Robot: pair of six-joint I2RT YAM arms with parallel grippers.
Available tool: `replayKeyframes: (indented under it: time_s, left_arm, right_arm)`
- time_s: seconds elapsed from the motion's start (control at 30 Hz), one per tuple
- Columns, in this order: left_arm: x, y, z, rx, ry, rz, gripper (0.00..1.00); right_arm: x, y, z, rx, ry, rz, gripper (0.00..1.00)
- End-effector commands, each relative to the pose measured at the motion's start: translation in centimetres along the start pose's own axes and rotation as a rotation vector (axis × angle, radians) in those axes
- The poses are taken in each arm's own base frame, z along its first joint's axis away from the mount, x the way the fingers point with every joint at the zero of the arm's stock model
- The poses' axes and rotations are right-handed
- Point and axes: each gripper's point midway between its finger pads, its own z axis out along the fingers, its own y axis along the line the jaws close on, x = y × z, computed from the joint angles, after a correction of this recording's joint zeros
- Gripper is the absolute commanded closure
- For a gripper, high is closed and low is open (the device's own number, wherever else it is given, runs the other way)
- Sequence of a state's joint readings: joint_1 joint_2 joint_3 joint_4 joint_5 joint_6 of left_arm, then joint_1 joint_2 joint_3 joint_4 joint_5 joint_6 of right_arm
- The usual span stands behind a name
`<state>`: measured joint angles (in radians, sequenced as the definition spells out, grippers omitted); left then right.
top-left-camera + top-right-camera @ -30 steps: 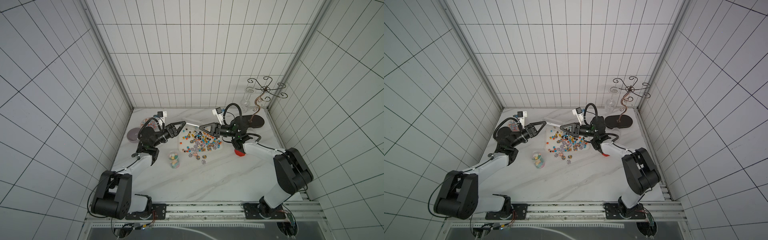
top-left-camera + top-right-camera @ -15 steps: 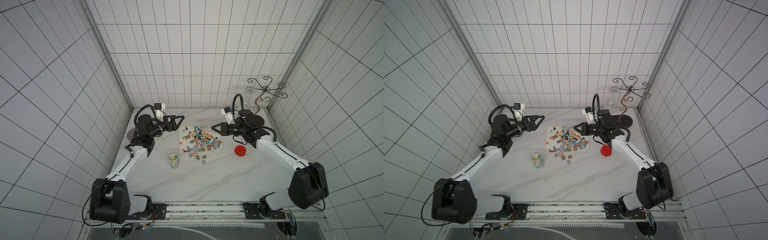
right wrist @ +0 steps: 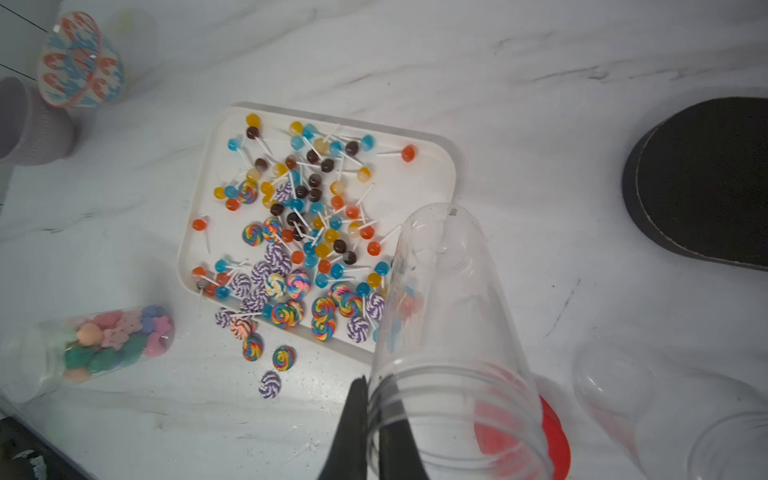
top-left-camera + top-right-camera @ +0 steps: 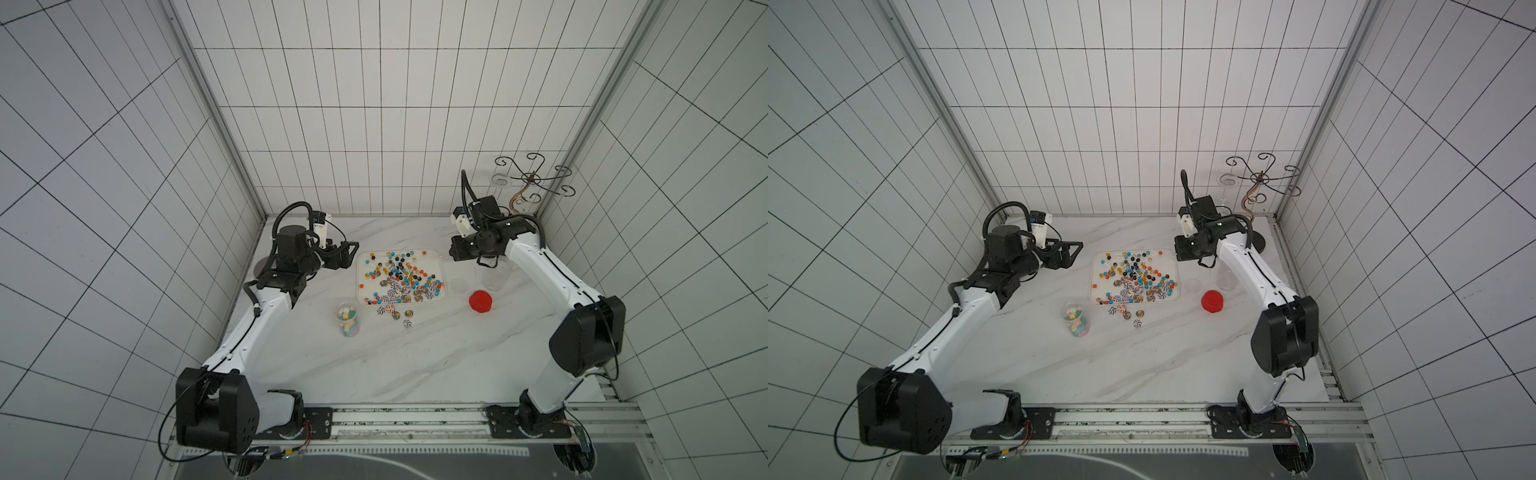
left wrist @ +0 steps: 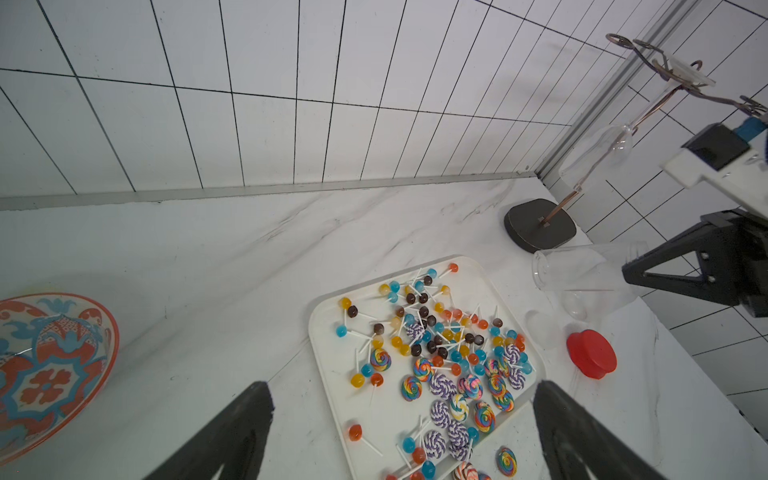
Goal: Pour the candies out of the jar
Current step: Place the jar at the center of the board.
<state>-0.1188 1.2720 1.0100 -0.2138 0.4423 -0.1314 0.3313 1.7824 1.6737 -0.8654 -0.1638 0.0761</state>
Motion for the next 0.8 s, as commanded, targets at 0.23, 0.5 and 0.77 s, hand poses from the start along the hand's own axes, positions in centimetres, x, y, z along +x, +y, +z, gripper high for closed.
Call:
replayKeyframes:
  time_s: [0.23, 0.5, 0.77]
  left_arm:
    - [-1.0, -1.0, -1.1, 0.001, -0.019, 0.066, 0.03]
    - [-0.7, -1.2, -0.8, 0.011, -0.006, 0.068, 0.03]
    - [-0.4, -1.3, -0.4, 0.028, 0.009, 0.060, 0.03]
  right_arm:
    - [-1.9, -2.5, 0.5, 0.134, 0.097, -0.068, 1.00]
    - [-1.2, -2.6, 2.5, 0.116, 0.161, -0.069, 1.00]
    - [-0.3, -2.7, 3.1, 0.108, 0.198, -0.070, 1.00]
